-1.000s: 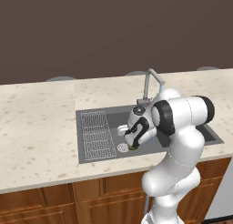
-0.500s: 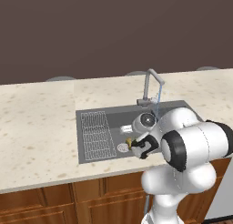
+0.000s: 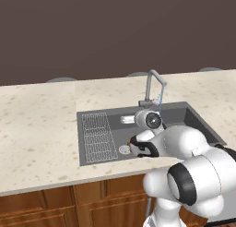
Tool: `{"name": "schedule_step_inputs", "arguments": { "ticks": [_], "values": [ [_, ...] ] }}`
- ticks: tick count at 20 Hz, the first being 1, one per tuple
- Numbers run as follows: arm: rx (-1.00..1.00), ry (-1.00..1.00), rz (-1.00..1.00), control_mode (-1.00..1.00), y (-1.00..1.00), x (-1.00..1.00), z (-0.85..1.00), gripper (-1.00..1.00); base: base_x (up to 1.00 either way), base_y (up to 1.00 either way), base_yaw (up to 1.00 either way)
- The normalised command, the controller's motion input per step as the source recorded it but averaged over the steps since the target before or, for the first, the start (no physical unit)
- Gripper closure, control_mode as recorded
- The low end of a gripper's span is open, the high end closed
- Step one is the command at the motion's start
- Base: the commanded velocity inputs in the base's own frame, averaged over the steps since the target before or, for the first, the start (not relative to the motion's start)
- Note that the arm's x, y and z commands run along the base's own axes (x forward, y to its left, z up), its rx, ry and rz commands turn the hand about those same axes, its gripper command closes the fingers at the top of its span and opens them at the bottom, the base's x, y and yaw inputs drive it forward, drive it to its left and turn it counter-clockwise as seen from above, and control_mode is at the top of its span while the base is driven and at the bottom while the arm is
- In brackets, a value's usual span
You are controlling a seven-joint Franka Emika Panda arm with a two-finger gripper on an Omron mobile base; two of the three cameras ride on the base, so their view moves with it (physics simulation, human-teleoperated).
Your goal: Soak the sponge with water for a few seconds and then drop it inside the sink.
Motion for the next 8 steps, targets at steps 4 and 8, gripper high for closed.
{"name": "schedule_step_inputs", "arguments": {
  "ticks": [4, 8],
  "values": [
    [0.05, -0.15, 0.00, -1.00, 0.00, 0.00, 0.80, -1.00, 0.00, 0.00, 0.00],
    [0.05, -0.11, 0.00, -1.00, 0.00, -0.07, 0.64, -1.00, 0.00, 0.00, 0.00]
  ]
}}
